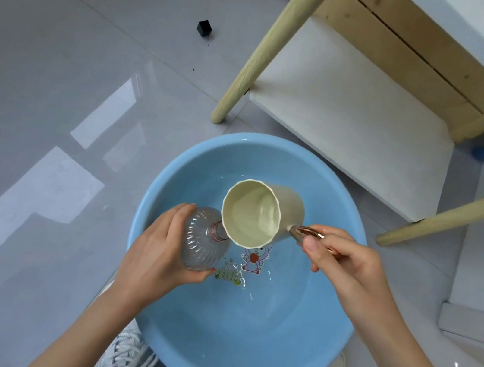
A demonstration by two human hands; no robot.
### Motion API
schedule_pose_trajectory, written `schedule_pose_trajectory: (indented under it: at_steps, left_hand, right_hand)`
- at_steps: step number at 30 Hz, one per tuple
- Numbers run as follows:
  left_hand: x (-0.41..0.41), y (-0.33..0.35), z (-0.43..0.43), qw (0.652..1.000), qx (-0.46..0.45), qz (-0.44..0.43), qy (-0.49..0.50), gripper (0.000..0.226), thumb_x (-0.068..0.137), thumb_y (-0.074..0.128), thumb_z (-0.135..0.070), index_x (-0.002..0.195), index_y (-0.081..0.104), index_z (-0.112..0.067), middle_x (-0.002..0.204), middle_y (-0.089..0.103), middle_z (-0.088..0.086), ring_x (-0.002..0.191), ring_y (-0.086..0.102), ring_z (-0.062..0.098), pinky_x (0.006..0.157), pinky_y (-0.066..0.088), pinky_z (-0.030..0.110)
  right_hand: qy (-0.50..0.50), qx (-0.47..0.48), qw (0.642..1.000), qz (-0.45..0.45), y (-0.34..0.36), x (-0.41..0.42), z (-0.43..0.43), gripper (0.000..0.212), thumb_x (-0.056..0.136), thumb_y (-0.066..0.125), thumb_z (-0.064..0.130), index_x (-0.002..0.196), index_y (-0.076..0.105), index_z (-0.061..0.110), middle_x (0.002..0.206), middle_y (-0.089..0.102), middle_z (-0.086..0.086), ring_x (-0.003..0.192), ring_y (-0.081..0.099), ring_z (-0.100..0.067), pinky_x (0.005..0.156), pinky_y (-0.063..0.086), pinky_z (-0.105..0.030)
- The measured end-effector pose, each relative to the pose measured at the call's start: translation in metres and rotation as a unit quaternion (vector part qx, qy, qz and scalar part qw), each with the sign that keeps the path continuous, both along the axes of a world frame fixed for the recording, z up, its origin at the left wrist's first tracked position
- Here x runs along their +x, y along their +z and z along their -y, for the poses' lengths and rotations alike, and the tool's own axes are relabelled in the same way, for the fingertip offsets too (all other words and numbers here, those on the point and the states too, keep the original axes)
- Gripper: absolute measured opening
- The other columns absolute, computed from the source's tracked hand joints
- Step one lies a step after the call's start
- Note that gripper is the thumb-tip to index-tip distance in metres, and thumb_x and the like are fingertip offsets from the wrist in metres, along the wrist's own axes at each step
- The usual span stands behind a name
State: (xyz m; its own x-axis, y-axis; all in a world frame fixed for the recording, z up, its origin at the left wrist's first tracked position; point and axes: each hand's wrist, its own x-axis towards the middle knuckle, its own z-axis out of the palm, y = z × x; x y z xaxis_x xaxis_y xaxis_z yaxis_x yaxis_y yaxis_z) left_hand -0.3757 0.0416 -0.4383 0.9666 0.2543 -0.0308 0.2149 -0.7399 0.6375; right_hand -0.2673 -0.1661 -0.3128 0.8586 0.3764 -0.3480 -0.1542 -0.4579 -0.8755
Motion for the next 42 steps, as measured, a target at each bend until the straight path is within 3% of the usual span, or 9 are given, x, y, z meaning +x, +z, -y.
schedule_pose_trajectory:
  at_steps: [3, 6, 8, 12, 18, 22, 28, 32, 42]
  left_hand:
    - [-0.0007, 0.0031, 0.0005, 1.0, 0.009, 0.003, 0.009, 0.104, 0.041, 0.091, -0.047, 0.126, 0.043, -0.011, 0.122, 0.059, 0.004, 0.109, 0.047, 0.012, 0.079, 0.049, 0.027]
    - [-0.0014, 0.0037, 0.0003, 1.0, 0.006, 0.003, 0.009, 0.104, 0.042, 0.09, -0.049, 0.126, 0.042, -0.011, 0.123, 0.059, 0.004, 0.11, 0.046, 0.012, 0.078, 0.051, 0.028]
    - [-0.0014, 0.0034, 0.0001, 1.0, 0.005, 0.0, 0.01, 0.104, 0.042, 0.09, -0.049, 0.126, 0.043, -0.011, 0.123, 0.059, 0.004, 0.11, 0.046, 0.012, 0.078, 0.052, 0.03]
    - [-0.0004, 0.0048, 0.0006, 1.0, 0.008, -0.002, 0.009, 0.103, 0.041, 0.089, -0.049, 0.126, 0.043, -0.011, 0.122, 0.06, 0.004, 0.109, 0.046, 0.012, 0.076, 0.052, 0.029]
    - [-0.0004, 0.0069, 0.001, 1.0, 0.009, 0.0, 0.01, 0.103, 0.041, 0.089, -0.049, 0.125, 0.044, -0.01, 0.12, 0.061, 0.005, 0.107, 0.046, 0.012, 0.074, 0.052, 0.03]
    - [-0.0004, 0.0072, 0.0013, 1.0, 0.005, -0.002, 0.012, 0.103, 0.041, 0.089, -0.048, 0.125, 0.043, -0.011, 0.121, 0.06, 0.005, 0.108, 0.046, 0.012, 0.074, 0.053, 0.032]
    - [-0.0006, 0.0073, 0.0009, 1.0, 0.005, -0.005, 0.013, 0.103, 0.042, 0.089, -0.049, 0.126, 0.043, -0.012, 0.122, 0.06, 0.004, 0.107, 0.046, 0.012, 0.074, 0.053, 0.032]
    - [-0.0008, 0.0075, 0.0007, 1.0, 0.003, -0.006, 0.014, 0.102, 0.043, 0.088, -0.052, 0.126, 0.043, -0.012, 0.123, 0.06, 0.004, 0.108, 0.045, 0.012, 0.074, 0.052, 0.031]
    - [-0.0008, 0.0077, 0.0012, 1.0, 0.004, -0.001, 0.015, 0.102, 0.042, 0.088, -0.051, 0.125, 0.043, -0.013, 0.121, 0.06, 0.004, 0.107, 0.046, 0.012, 0.073, 0.053, 0.033]
  right_hand:
    - [0.015, -0.005, 1.0, 0.021, 0.0033, -0.0011, -0.0037, 0.024, 0.075, 0.065, 0.03, 0.052, 0.067, 0.037, 0.104, 0.063, -0.009, 0.073, 0.06, -0.002, 0.066, 0.044, -0.01]
    - [0.031, -0.008, 0.999, 0.044, 0.0009, -0.0026, -0.0006, 0.025, 0.082, 0.073, 0.033, 0.059, 0.07, 0.041, 0.103, 0.064, -0.003, 0.079, 0.062, -0.003, 0.069, 0.045, -0.012]
    - [0.033, -0.002, 0.998, 0.047, -0.0004, -0.0031, 0.0001, 0.011, 0.075, 0.072, 0.045, 0.066, 0.073, 0.039, 0.103, 0.064, 0.003, 0.088, 0.064, -0.006, 0.074, 0.046, -0.014]
    - [0.028, 0.003, 0.996, 0.082, -0.0059, -0.0036, 0.0016, 0.045, 0.072, 0.064, 0.07, 0.071, 0.072, 0.025, 0.102, 0.062, 0.01, 0.097, 0.065, -0.015, 0.082, 0.048, -0.018]
    - [0.04, -0.015, 0.992, 0.119, -0.0034, -0.0053, -0.0018, 0.058, 0.075, 0.061, 0.068, 0.076, 0.072, 0.011, 0.104, 0.059, 0.014, 0.097, 0.065, -0.013, 0.082, 0.05, -0.02]
    - [0.047, -0.019, 0.988, 0.148, -0.0019, -0.0056, -0.0031, 0.051, 0.078, 0.061, 0.063, 0.075, 0.072, 0.014, 0.106, 0.059, 0.012, 0.098, 0.064, -0.013, 0.081, 0.049, -0.019]
    - [0.065, -0.059, 0.976, 0.201, -0.0023, -0.0081, -0.0014, 0.045, 0.081, 0.06, 0.058, 0.071, 0.07, 0.015, 0.108, 0.058, 0.007, 0.098, 0.063, -0.014, 0.083, 0.051, -0.031]
    - [0.071, -0.064, 0.972, 0.216, -0.0003, -0.0088, -0.0029, 0.039, 0.082, 0.058, 0.061, 0.068, 0.065, 0.025, 0.109, 0.058, 0.005, 0.1, 0.063, -0.013, 0.084, 0.051, -0.03]
    - [0.089, -0.075, 0.96, 0.253, 0.0018, -0.0097, -0.0031, 0.033, 0.084, 0.06, 0.052, 0.069, 0.065, 0.023, 0.109, 0.055, 0.003, 0.098, 0.062, -0.011, 0.081, 0.051, -0.029]
